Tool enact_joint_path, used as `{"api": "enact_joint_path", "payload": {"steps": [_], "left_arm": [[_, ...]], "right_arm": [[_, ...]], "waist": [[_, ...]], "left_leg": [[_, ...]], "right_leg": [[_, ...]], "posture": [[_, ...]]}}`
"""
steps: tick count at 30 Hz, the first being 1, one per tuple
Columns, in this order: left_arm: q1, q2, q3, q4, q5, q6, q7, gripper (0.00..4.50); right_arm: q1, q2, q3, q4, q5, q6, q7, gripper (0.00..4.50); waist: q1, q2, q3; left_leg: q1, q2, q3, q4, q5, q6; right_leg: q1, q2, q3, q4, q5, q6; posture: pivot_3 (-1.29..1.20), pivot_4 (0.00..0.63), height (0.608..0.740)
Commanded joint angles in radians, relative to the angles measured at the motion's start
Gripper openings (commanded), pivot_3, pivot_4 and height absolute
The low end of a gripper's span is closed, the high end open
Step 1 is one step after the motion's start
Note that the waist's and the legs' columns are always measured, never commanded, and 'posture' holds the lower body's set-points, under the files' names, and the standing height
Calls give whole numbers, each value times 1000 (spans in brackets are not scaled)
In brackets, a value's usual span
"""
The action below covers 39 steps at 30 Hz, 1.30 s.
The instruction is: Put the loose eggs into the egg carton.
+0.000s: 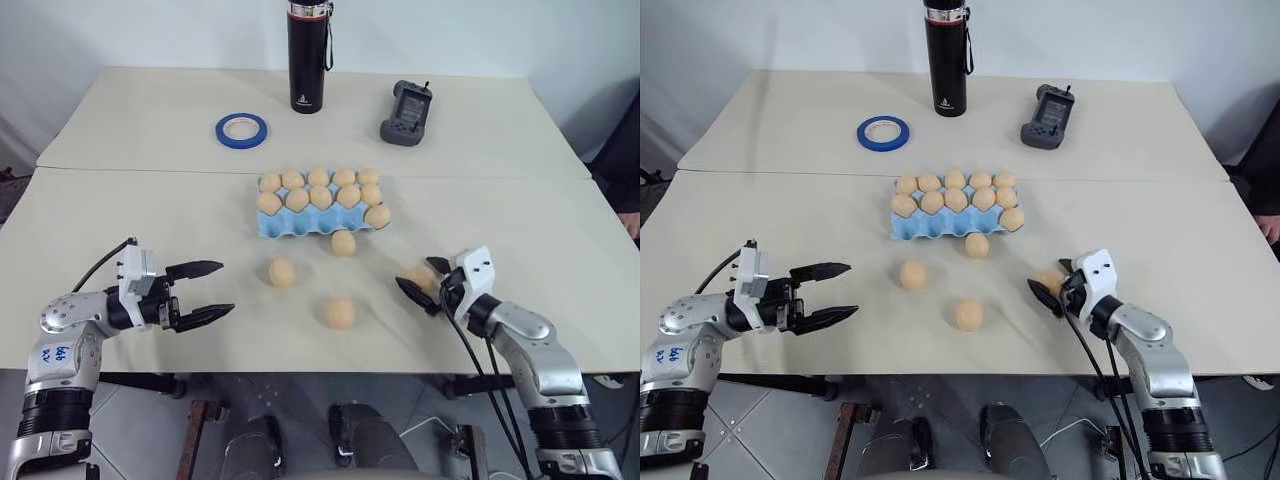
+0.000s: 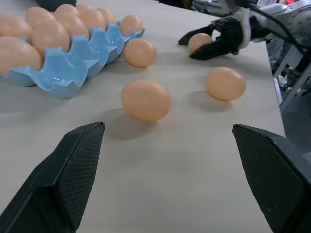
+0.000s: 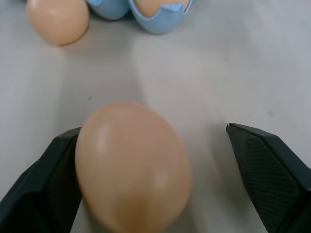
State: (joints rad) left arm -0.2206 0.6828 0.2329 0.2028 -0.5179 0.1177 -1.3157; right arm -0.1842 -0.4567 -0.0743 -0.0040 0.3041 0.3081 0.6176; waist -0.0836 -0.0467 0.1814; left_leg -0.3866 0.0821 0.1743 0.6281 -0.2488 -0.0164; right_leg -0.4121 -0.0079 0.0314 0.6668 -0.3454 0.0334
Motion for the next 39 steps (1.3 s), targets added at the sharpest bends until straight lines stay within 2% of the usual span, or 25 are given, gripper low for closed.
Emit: {"api": "enact_joint_path", "payload": {"steps": [1,5,7,18,24,31,39], "left_arm": [[1,4,29,-34,-41,-18,-27,4500],[3,3,36,-39,-55,-17,-35,4500],[5,-1,42,-43,-67,-22,-39,4500],[19,-28,89,-67,-136,-16,-30,4500],[41,-23,100,-97,-174,24,-47,4500],[25,-4,106,-88,-175,25,-97,4500],[1,-7,99,-88,-167,20,-94,4500]], "right_arm": [[-7,13,-3,3,0,-17,0,3213],[-13,21,-9,-7,5,-16,-1,1859],[-16,23,-16,-12,9,-15,-2,1659],[-31,5,-60,-147,66,48,-11,1646],[-96,19,-34,-195,82,95,-15,1632],[-234,44,34,-148,71,118,13,1631],[-323,89,119,-46,37,88,46,1631]], "waist": [[0,0,0],[-2,0,0],[-2,0,0],[-1,0,0],[-3,0,0],[-2,0,0],[-2,0,0]], "left_leg": [[0,0,0,0,0,0],[0,0,0,0,0,0],[0,0,0,0,0,0],[0,0,0,0,0,0],[0,0,0,0,0,0],[0,0,0,-1,0,0],[-2,0,0,-1,-1,0]], "right_leg": [[0,0,0,0,0,0],[0,0,0,0,0,0],[0,0,0,0,0,0],[0,0,0,0,0,0],[0,0,0,0,0,0],[-1,0,0,0,0,0],[-1,0,0,-3,0,0]], "posture": [[0,150,740],[0,150,740],[0,150,740],[0,150,740],[0,150,740],[0,150,740],[0,150,740]]}}
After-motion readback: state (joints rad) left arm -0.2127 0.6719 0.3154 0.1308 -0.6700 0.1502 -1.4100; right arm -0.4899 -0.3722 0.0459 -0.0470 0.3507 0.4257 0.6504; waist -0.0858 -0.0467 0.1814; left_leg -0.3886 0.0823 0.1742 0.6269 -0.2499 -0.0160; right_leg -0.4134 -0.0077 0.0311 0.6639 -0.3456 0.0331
